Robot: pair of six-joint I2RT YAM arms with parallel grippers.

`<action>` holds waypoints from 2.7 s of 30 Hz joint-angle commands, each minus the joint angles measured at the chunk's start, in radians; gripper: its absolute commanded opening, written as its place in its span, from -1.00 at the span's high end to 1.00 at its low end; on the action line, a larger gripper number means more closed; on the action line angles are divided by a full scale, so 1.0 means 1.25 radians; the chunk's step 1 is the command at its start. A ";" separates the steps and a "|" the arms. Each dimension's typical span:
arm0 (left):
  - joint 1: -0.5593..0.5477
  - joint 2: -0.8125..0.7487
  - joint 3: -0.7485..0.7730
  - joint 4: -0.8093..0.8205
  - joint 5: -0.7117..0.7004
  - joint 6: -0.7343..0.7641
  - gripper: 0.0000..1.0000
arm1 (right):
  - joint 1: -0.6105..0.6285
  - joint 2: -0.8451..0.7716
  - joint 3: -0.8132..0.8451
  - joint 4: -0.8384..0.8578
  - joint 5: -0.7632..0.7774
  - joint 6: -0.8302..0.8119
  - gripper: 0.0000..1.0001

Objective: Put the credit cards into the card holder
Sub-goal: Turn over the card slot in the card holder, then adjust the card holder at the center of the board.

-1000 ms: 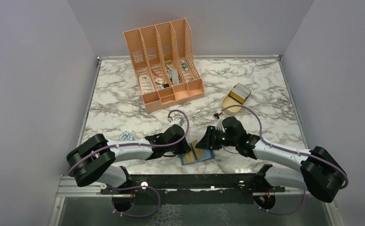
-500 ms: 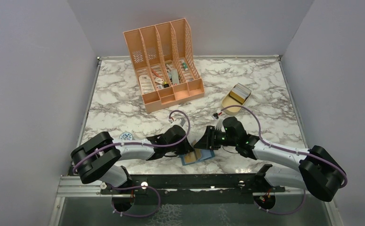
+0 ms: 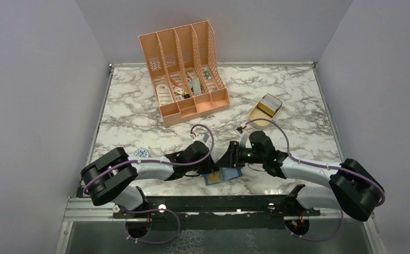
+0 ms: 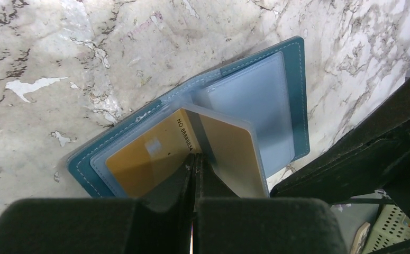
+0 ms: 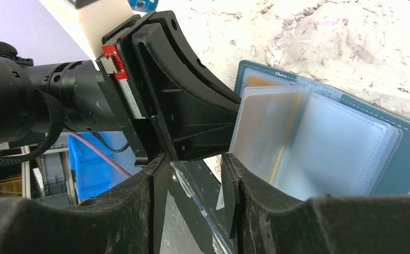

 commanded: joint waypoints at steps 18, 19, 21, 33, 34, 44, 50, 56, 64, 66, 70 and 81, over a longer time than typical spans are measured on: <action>0.029 -0.256 -0.034 -0.248 -0.188 0.013 0.62 | 0.006 0.092 0.024 0.091 -0.075 0.008 0.17; 0.033 -0.276 -0.027 -0.271 -0.208 0.021 0.54 | 0.006 0.096 0.032 0.086 -0.076 0.008 0.17; 0.034 -0.318 -0.017 -0.312 -0.250 0.036 0.40 | 0.006 0.102 0.048 0.079 -0.079 0.005 0.17; 0.034 -0.437 0.031 -0.414 -0.325 0.140 -0.20 | 0.006 0.129 0.198 -0.131 0.003 -0.126 0.15; 0.034 -0.439 0.039 -0.418 -0.321 0.154 -0.24 | 0.006 0.131 0.223 -0.172 0.034 -0.154 0.15; 0.034 -0.463 0.075 -0.440 -0.249 0.256 -0.46 | -0.004 0.161 0.484 -0.505 0.443 -0.436 0.14; 0.034 -0.391 0.059 -0.422 -0.134 0.218 -0.27 | -0.007 0.187 0.555 -0.558 0.468 -0.508 0.14; 0.034 -0.305 0.025 -0.366 -0.054 0.177 -0.17 | -0.007 0.187 0.530 -0.537 0.435 -0.484 0.14; 0.035 -0.217 0.036 -0.386 -0.072 0.165 -0.16 | -0.007 0.151 0.468 -0.502 0.351 -0.448 0.14; 0.034 -0.199 0.035 -0.387 -0.075 0.161 -0.15 | -0.007 0.139 0.449 -0.498 0.341 -0.440 0.14; 0.034 -0.174 0.033 -0.402 -0.086 0.149 -0.13 | -0.008 0.113 0.417 -0.493 0.336 -0.431 0.14; 0.034 -0.235 0.026 -0.458 -0.154 0.118 -0.11 | -0.007 0.098 0.436 -0.531 0.444 -0.455 0.14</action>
